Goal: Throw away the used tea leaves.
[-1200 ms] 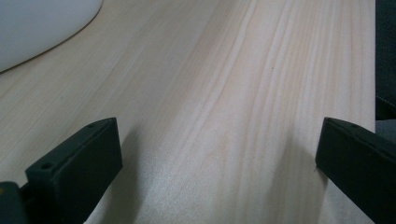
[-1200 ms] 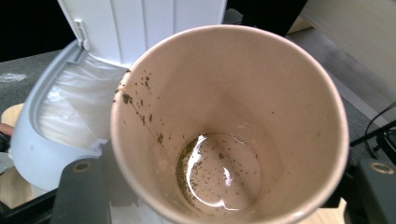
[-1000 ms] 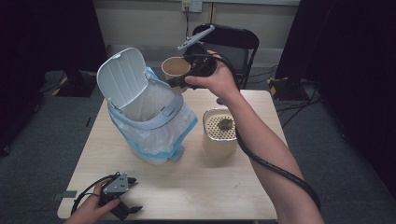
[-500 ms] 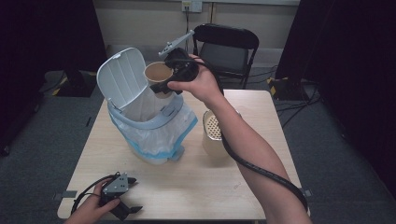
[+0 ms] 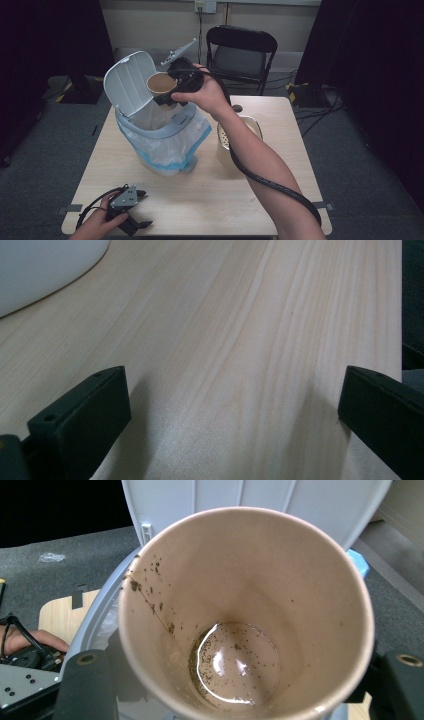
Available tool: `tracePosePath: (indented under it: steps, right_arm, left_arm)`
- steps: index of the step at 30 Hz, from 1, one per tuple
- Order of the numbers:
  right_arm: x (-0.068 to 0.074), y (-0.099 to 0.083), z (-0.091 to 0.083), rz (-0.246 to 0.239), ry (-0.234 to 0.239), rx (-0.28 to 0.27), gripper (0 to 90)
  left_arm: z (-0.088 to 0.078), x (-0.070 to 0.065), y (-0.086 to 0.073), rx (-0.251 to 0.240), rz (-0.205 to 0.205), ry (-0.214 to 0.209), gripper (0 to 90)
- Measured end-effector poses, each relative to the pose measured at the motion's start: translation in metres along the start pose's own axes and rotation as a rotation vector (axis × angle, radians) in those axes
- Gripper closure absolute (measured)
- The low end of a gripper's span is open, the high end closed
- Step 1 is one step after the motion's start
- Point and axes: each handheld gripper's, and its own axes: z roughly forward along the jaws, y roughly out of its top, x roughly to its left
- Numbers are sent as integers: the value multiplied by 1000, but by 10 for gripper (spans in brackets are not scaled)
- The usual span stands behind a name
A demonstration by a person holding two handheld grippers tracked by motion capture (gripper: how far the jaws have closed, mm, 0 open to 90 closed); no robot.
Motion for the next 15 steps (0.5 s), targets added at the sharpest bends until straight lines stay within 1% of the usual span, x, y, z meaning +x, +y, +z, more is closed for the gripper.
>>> tracePosePath:
  steps: [2, 3, 10, 13, 15]
  right_arm:
    - [1, 0, 2, 3, 3, -1, 282]
    - [1, 0, 4, -3, 3, 0, 282]
    - [4, -3, 13, 5, 14, 4, 281]
    - [5, -3, 17, 4, 17, 13, 281]
    - [6, -3, 19, -3, 17, 9, 281]
  left_arm:
    - [0, 0, 0, -1, 0, 0, 0]
    - [0, 0, 0, 0, 0, 0, 0]
    - [0, 0, 0, 2, 0, 1, 0]
    - [0, 0, 0, 1, 0, 1, 0]
    - [0, 0, 0, -3, -3, 1, 0]
